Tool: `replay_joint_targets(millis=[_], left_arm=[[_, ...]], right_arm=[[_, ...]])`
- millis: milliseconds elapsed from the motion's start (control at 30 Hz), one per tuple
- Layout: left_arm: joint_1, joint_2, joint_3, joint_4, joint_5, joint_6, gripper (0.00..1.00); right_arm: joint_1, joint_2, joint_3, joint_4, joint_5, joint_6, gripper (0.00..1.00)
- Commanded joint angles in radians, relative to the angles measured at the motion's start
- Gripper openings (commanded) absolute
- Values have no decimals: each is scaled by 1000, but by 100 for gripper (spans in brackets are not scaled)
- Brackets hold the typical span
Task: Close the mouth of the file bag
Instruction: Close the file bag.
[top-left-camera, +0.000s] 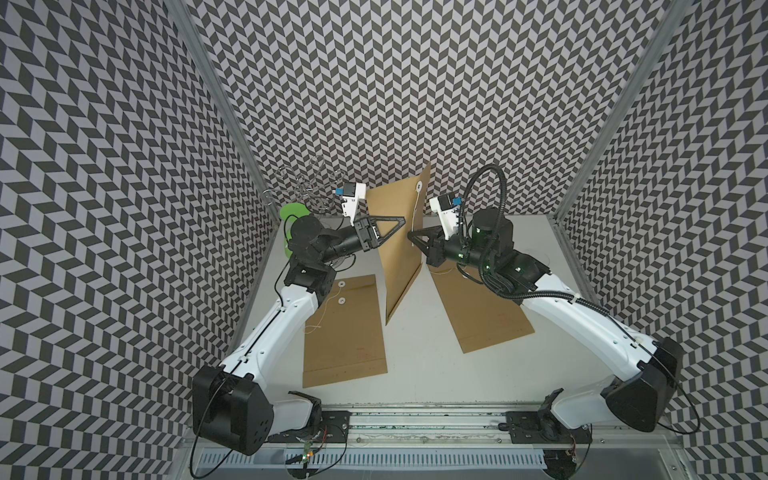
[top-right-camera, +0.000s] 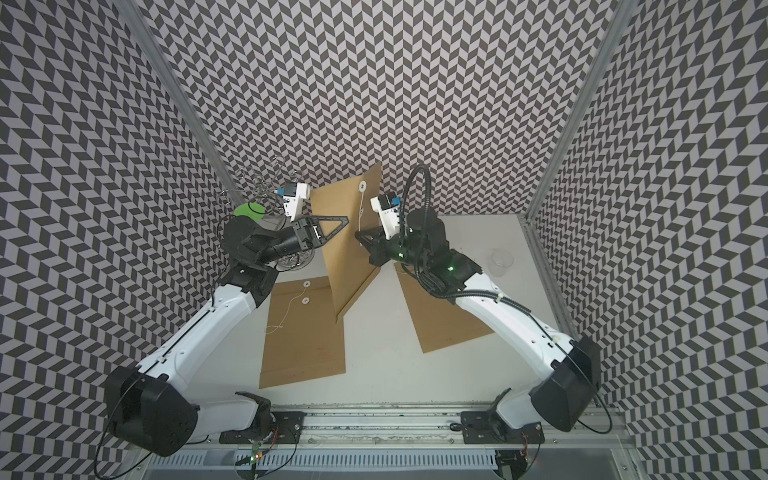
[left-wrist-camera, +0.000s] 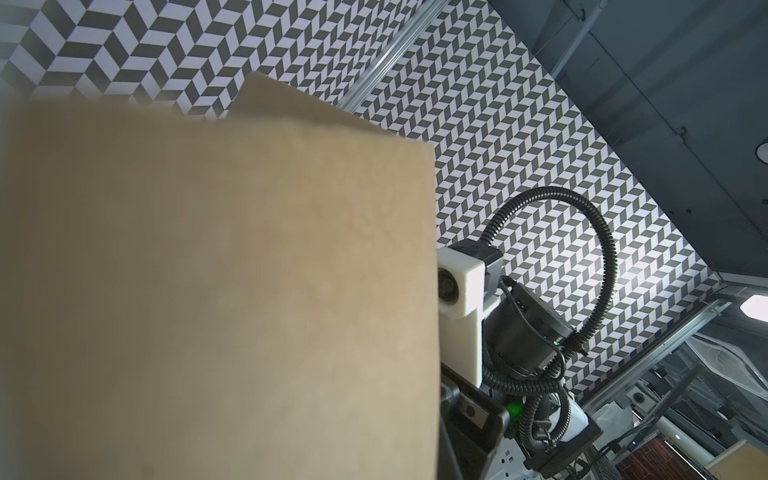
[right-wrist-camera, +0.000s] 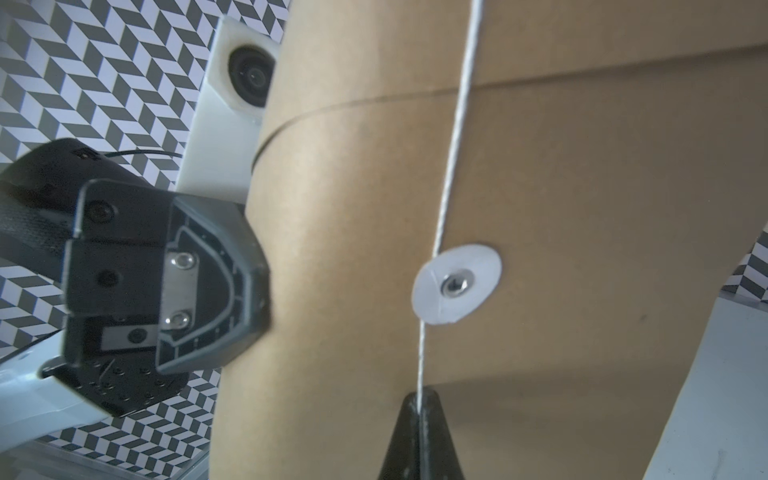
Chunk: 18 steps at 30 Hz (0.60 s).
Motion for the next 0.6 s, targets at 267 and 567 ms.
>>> replay_joint_targets(millis=[267,567], left_arm=[[-30,-32,27,185,93,-48,0],[-36,-21,16,164,93,-22,0]], right_arm=[[-21,17,4,-23,-16,2,0],[-19,5,23,24,-141,47,0]])
